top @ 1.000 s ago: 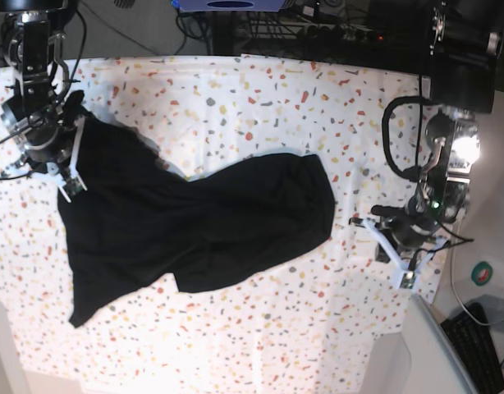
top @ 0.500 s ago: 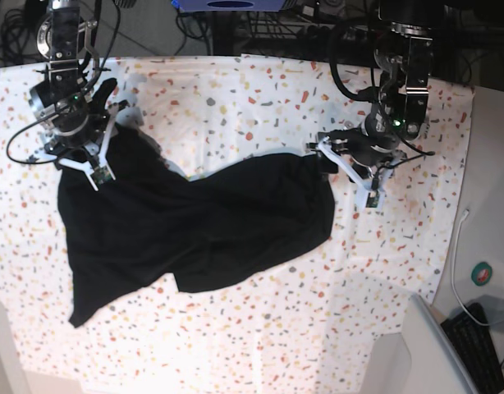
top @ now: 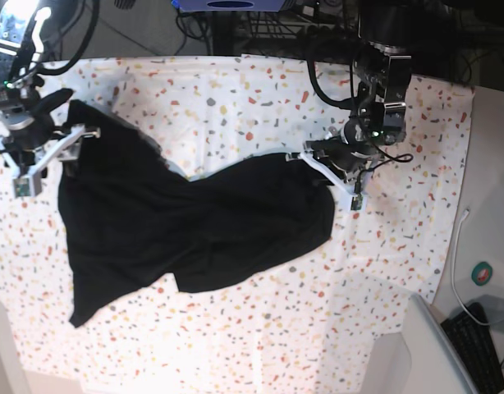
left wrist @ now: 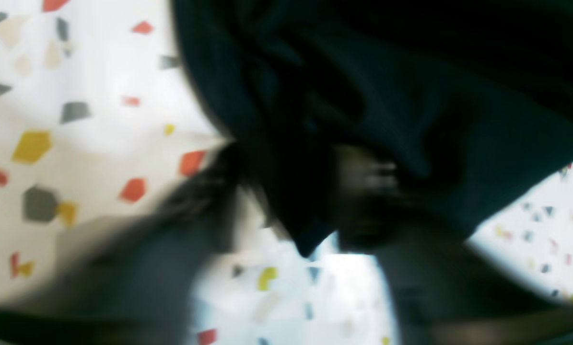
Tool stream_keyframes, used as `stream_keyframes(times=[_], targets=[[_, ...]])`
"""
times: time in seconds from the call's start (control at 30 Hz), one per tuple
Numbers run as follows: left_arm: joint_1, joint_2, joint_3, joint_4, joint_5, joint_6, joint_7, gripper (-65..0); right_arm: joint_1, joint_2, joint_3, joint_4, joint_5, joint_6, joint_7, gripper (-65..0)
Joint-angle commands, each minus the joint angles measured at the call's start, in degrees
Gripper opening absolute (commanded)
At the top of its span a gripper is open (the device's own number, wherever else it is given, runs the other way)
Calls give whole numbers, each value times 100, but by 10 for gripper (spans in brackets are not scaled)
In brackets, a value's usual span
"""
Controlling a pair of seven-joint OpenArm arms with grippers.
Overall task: Layout the t-shirt on the table in an organized manner, then fold the t-shirt properly
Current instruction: 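Grasp the shirt's two corners with both grippers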
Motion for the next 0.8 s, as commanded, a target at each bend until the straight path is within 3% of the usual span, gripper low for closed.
stream_keyframes(times=[0.0, 0.03, 0.13, 0.27, 0.43, 0.67, 0.77], targets=[[25, -89, -27, -5, 29, 6, 214, -573, 99, 39, 143, -107, 138, 10, 61, -302], [25, -169, -1, -5, 29, 6, 214, -650, 187, 48, 284, -300, 191, 10, 61, -300], [52, -274, -53, 12, 29, 6, 214, -650, 398, 48, 697, -704, 270, 63, -229, -297], [131, -406, -27, 206, 29, 6, 231, -650, 600, 48, 1084, -933, 806, 766, -880, -297], [412, -432, -53, 795, 37, 6, 249, -650, 688, 48, 1014, -1047, 824, 828, -1161, -297], [860, -582, -62, 1648, 46, 6, 486, -650, 635, 48, 337, -1417, 833, 837, -1179, -302], [1036, -678, -62, 1894, 37, 6, 600, -650, 600, 48, 345, -1645, 833, 845, -1179, -342]])
